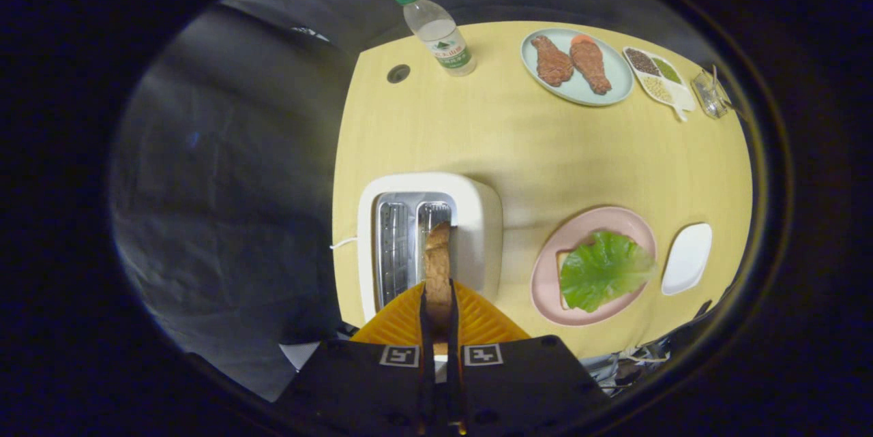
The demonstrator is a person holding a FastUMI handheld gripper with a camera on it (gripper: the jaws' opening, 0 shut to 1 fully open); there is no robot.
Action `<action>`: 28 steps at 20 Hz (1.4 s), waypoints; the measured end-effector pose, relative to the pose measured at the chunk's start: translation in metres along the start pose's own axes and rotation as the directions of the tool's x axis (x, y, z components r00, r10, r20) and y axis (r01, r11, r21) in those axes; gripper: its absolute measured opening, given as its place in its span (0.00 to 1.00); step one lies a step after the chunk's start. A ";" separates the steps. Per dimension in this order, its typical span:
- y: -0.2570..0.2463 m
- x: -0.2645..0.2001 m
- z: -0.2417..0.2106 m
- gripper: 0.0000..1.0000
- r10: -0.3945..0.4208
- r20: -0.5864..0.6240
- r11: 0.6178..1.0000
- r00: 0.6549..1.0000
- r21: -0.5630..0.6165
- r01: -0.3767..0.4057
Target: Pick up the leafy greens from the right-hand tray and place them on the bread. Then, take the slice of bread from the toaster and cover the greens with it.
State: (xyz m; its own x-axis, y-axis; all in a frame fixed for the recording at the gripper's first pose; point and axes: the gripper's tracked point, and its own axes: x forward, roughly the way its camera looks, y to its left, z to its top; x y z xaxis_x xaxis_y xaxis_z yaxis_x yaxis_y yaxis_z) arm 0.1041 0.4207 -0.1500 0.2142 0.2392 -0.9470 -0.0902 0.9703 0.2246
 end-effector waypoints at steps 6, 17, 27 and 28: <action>-0.004 -0.054 -0.007 0.10 0.124 0.017 0.992 0.992 0.020 -0.124; -0.085 -0.107 -0.026 0.10 0.385 0.101 0.923 0.918 -0.050 -0.381; -0.190 -0.022 -0.052 0.10 0.392 0.069 0.914 0.917 -0.147 -0.379; -0.196 -0.013 -0.054 0.10 0.388 0.050 0.914 0.920 -0.146 -0.377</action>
State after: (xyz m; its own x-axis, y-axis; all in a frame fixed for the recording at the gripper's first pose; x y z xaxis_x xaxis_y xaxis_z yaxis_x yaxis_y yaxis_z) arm 0.0669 0.2258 -0.1941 0.2112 0.5982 -0.7730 -0.3055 0.7916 0.5292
